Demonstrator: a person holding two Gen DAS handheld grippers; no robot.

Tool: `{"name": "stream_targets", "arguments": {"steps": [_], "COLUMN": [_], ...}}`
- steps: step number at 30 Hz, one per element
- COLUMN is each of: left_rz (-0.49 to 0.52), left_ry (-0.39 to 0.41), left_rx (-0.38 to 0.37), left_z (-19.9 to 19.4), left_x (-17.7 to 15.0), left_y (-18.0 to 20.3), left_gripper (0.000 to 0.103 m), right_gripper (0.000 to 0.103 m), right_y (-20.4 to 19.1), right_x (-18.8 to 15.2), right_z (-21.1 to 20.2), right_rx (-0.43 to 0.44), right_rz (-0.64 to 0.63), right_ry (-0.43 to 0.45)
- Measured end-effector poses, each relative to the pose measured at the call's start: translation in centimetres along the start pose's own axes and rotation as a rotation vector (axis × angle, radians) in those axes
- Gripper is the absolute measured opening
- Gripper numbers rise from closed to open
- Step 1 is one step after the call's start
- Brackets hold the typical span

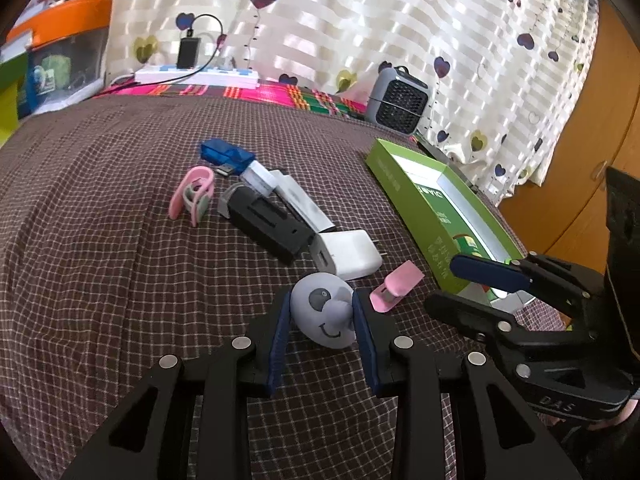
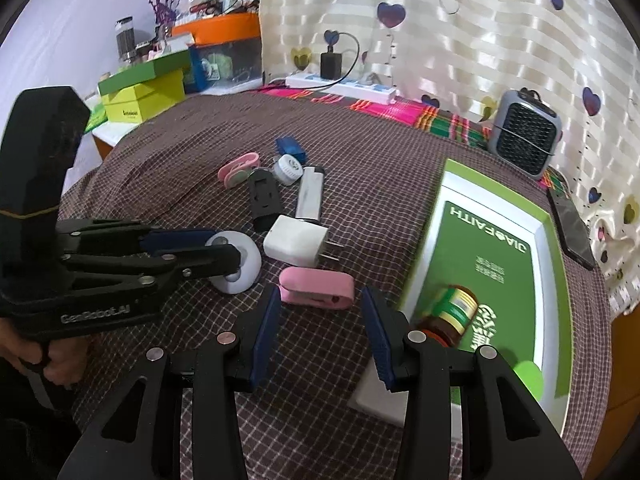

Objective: Organize rigid objects
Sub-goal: 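Grasp and lift the pink clip with the right tool while the left tool holds the panda toy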

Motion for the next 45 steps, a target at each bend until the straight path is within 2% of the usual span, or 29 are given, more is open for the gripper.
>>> {"name": "stream_targets", "arguments": {"steps": [15, 18, 20, 22, 24, 28, 34, 38, 43, 45], "left_rz": [-0.027, -0.032, -0.035, -0.037, -0.038, -0.043, -0.052, -0.048, -0.042, -0.043], "left_ry": [0.022, 0.026, 0.030, 0.033, 0.036, 0.044, 0.052, 0.047, 0.039, 0.033], "left_rx": [0.001, 0.003, 0.004, 0.007, 0.009, 0.017, 0.028, 0.026, 0.026, 0.028], "left_z": [-1.1, -1.3, -1.5, -1.6, -1.7, -2.2, -2.6, -2.5, -2.4, -2.2], "left_x": [-0.5, -0.5, -0.5, -0.5, -0.5, -0.6, -0.6, -0.7, -0.8, -0.9], "left_y": [-1.6, -1.9, -2.0, -2.1, -2.1, -2.5, -3.0, -2.9, -2.9, -3.0], "left_gripper": [0.030, 0.030, 0.030, 0.030, 0.030, 0.030, 0.030, 0.030, 0.030, 0.030], "right_gripper": [0.043, 0.044, 0.044, 0.044, 0.044, 0.044, 0.044, 0.044, 0.044, 0.044], "right_y": [-0.2, -0.1, -0.4, -1.1, -2.0, -3.6, -3.4, -2.9, -3.9, -4.1], "right_x": [2.0, 1.8, 1.7, 1.5, 1.3, 0.9, 1.1, 1.2, 0.8, 0.9], "right_z": [2.3, 3.0, 2.9, 2.6, 2.4, 2.0, 1.7, 3.1, 3.0, 3.0], "right_rx": [-0.064, -0.023, -0.005, 0.072, 0.113, 0.164, 0.129, 0.099, 0.177, 0.172], "right_rz": [0.089, 0.098, 0.082, 0.076, 0.053, -0.015, -0.042, -0.030, -0.046, -0.046], "right_ry": [-0.052, -0.102, -0.110, -0.118, -0.121, -0.113, -0.072, -0.097, -0.104, -0.097]}}
Point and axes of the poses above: each gripper's, at about its wrist camera, not at the fingertips, and z roughly the way its jaws point, y to its right, x to its top, the point moved 4 cm from there along z, roughly the way its jaws point
